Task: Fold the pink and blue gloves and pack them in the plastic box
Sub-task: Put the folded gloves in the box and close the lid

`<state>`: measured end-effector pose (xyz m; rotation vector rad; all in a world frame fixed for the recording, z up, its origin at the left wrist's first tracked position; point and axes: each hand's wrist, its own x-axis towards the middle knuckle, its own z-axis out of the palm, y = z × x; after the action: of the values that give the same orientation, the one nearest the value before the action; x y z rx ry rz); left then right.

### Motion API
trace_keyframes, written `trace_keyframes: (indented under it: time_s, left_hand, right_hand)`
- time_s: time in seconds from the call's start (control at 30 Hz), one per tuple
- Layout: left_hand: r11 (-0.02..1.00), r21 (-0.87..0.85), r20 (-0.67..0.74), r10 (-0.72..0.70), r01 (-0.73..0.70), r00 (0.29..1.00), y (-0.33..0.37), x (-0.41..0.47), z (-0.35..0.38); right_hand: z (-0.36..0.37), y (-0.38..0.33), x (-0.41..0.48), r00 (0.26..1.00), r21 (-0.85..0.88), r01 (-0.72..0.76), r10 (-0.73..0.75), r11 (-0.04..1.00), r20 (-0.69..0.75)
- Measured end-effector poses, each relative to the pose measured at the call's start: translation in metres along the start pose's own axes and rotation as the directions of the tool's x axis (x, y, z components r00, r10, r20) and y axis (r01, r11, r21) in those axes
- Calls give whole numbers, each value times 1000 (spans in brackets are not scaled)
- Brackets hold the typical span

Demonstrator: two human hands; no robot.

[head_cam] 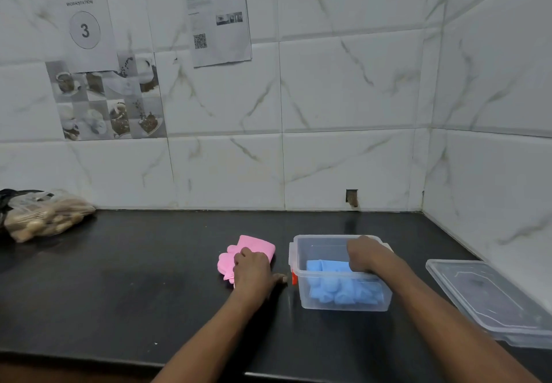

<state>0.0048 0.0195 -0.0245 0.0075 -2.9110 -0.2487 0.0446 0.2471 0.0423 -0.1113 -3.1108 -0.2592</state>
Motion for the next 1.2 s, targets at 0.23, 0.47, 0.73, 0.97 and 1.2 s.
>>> trace_keyframes:
  time_s: [0.23,0.47,0.73,0.97,1.2]
  left_hand:
    - [988,154,-61,39,-29,997,-3,9,-5]
    - [984,137,-228,145,-115,963,-22,9,6]
    - [958,274,-147,126,-82,981,-24,8,-2]
    - [984,-175,-302,-15,-40,953,-49,40,-49]
    - [938,-161,-542,176,-307,822,-8,40,-129]
  right_hand:
    - [3,2,2,995,160,-49,62,986,-77]
    - [4,0,3,1000,122,13,-12,992,-11]
    - [6,-14,6,1000,173,-11,11,985,4]
    - [7,-14,9,999,202,-33,30,979,18]
    - [-29,-25,-3,987,941,38,133,336,-88]
